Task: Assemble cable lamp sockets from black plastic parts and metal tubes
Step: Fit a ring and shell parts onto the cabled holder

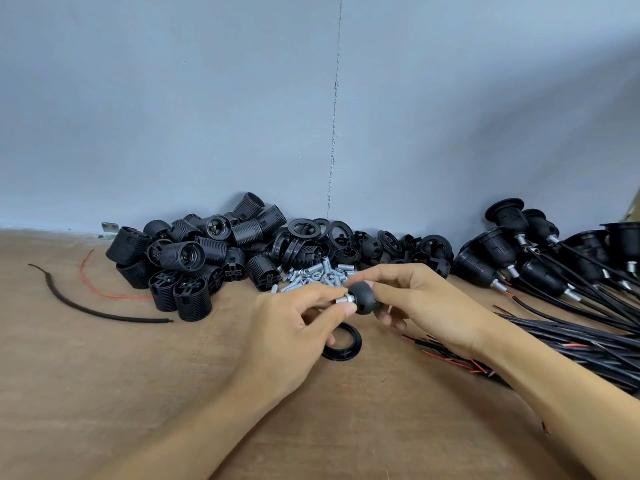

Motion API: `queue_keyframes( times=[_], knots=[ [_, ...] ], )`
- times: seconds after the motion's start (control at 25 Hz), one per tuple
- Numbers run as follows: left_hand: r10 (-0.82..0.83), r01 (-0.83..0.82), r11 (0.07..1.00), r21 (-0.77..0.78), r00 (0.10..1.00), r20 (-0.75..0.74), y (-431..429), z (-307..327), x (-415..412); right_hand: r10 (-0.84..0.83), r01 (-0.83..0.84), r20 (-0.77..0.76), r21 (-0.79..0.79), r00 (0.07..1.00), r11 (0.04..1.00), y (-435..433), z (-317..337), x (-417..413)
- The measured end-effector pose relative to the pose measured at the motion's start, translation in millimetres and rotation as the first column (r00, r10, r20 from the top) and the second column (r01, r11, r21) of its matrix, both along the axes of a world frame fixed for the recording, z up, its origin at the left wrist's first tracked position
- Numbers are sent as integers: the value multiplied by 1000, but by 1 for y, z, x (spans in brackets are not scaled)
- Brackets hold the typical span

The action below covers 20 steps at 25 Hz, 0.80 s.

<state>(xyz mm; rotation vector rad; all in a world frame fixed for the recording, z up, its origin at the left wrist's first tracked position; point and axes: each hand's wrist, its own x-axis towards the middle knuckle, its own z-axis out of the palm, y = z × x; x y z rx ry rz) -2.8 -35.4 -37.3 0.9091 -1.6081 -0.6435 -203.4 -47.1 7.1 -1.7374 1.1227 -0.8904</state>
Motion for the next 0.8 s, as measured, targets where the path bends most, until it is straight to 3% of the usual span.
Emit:
queue_keyframes(
  times=[0.16,0.36,0.48,0.64,0.8],
  knots=[
    [20,-10,991,-134,997,71,7,3,-3,23,-32,43,213,999,977,-1,4,-1],
    [96,-90,988,-125,995,42,0,1,-2,14,-127,252,440,968,889,1,11,-3],
    [119,-117,988,-98,993,22,-4,0,0,59,-176,289,400,956,899,0,13,-8],
    [84,-84,996,-15,996,30,-7,-2,1,64,-79,84,196,994,977,2,8,-2],
    [38,-34,999,-42,995,95,-2,-4,-2,2,-1,24,-33,1000,999,1,9,-1]
  ],
)
